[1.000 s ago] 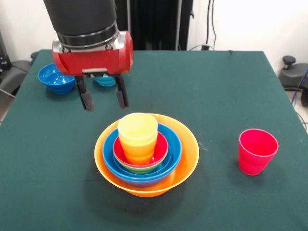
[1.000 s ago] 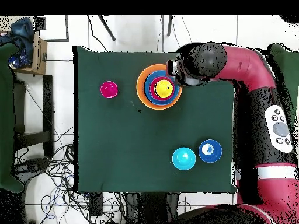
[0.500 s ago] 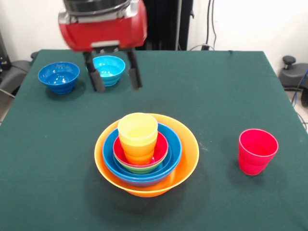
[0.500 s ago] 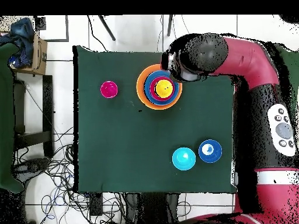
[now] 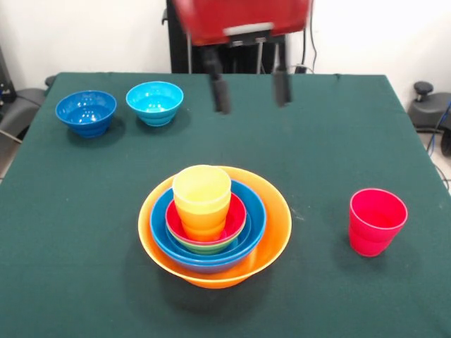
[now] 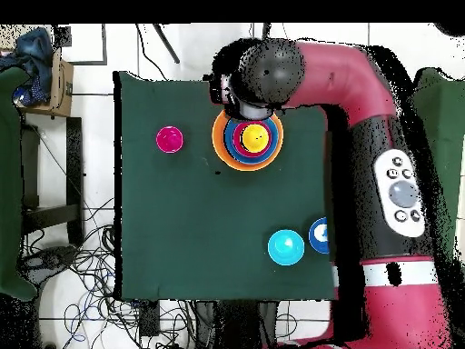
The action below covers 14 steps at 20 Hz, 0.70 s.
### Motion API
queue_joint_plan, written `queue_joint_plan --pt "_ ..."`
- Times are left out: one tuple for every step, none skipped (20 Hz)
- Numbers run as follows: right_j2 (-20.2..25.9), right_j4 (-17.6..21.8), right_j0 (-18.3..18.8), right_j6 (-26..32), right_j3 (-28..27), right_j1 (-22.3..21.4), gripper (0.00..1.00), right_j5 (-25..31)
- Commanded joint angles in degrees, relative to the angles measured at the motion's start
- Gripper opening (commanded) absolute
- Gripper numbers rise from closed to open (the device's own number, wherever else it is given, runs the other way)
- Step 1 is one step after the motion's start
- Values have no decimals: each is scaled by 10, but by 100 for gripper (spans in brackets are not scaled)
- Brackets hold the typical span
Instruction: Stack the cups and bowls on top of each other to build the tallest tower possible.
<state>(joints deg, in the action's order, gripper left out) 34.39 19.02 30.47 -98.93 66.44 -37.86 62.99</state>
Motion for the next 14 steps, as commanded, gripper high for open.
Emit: queue_joint_plan --pt "-47 21 -45 -55 -2 25 100 48" --pt "-51 23 -49 -56 -2 28 100 44" --pt "-55 26 -53 -57 -2 30 100 40" --pt "-59 26 -55 -56 0 32 100 36" --pt "-64 29 -59 -56 5 32 100 29" --pt "-67 30 -61 -55 8 33 100 25" --pt "-72 32 -63 -54 17 31 100 18" --pt "-75 32 -65 -53 21 30 100 14" --pt "-79 35 -67 -51 31 28 100 6" --pt "-82 36 -69 -49 34 28 100 2" --pt "-85 38 -71 -49 36 29 100 -1" --pt "-88 39 -73 -48 38 30 100 -4" --pt "-92 43 -76 -47 39 32 100 -7" --pt "-94 44 -78 -47 40 33 100 -9"
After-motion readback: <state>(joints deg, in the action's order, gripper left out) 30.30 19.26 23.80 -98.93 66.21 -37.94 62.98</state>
